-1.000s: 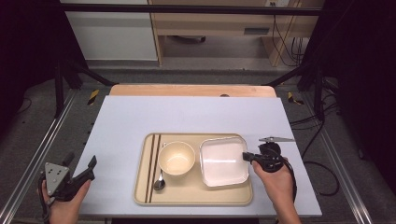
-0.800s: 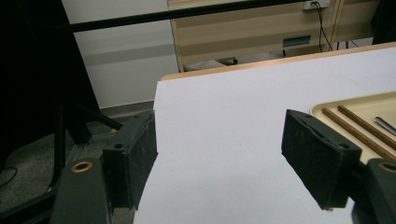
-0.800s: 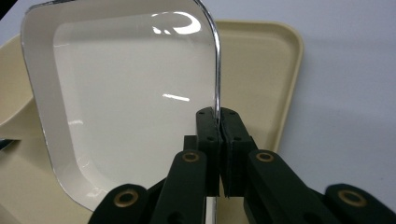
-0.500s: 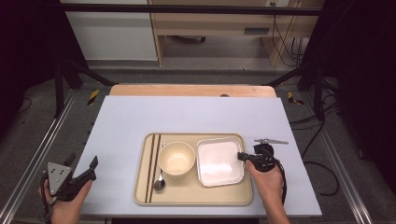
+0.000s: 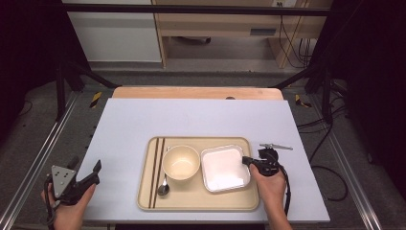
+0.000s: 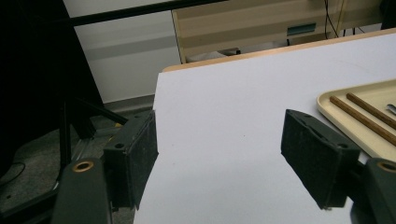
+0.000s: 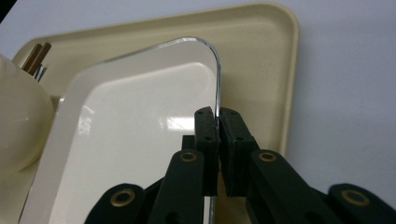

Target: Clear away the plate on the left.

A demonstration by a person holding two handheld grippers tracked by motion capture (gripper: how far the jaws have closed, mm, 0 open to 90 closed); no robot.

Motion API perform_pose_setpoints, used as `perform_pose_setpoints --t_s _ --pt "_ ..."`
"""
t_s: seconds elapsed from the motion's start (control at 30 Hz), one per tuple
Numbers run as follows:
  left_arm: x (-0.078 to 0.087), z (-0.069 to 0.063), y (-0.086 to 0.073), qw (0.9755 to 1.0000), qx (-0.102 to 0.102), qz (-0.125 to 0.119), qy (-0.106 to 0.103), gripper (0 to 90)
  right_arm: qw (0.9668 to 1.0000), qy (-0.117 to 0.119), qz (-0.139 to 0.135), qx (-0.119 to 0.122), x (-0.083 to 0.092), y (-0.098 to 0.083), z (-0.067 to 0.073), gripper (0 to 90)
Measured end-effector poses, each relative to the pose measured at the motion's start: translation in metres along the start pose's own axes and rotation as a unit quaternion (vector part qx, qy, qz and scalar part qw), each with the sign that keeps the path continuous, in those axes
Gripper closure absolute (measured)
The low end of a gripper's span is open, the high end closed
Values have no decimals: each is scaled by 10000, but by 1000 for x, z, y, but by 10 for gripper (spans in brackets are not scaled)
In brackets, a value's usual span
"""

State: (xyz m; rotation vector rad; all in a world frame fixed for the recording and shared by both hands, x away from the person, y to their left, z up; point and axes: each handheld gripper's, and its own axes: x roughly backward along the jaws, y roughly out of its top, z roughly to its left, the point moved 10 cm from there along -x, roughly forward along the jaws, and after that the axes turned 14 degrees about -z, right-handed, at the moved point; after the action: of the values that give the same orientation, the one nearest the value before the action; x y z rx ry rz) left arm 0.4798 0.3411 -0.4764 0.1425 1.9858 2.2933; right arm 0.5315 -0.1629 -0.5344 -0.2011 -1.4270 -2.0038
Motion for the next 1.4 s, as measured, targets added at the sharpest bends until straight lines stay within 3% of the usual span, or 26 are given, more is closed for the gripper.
perform_pose_setpoints --t_s 0.17,0.27,0.4,0.6,0.73,0.8,0.83,1.07,1.17,1.23,1.3,1.33,1.4 --pt "0 -1 0 10000 -40 11 -9 270 9999 -5 -111 119 1 1 -1 806" --pt "-1 -3 0 10000 -82 14 -45 269 9982 24 -358 488 6 7 2 739" --pt "-1 -5 -1 9999 -97 7 -94 267 9941 75 -730 800 12 18 4 655" --pt "-2 -11 0 9997 -73 -9 -223 264 9891 104 -1095 979 15 30 0 460" --pt "-4 -20 2 9989 -73 -59 -450 251 9844 260 -1329 1125 17 38 1 280" --pt "-5 -28 4 9979 -30 -85 -648 242 9807 269 -1411 1325 20 41 0 225" --pt "-5 -31 4 9975 -6 -85 -705 234 9772 235 -1483 1500 23 43 1 186" --pt "-10 -57 12 9928 131 -280 -1156 162 9567 244 -1954 2141 39 52 1 140" --pt "-14 -68 17 9900 218 -405 -1335 135 9527 316 -2039 2231 44 52 0 139" --pt "-17 -73 20 9885 263 -486 -1406 109 9483 360 -2131 2323 48 51 0 128" --pt "-19 -79 23 9864 402 -562 -1492 84 9382 307 -2316 2555 52 50 -1 137" --pt "-20 -81 25 9855 454 -618 -1513 80 9348 289 -2402 2602 53 49 -1 134" --pt "-19 -84 26 9852 339 -651 -1551 79 9283 288 -2564 2677 56 48 -1 124"
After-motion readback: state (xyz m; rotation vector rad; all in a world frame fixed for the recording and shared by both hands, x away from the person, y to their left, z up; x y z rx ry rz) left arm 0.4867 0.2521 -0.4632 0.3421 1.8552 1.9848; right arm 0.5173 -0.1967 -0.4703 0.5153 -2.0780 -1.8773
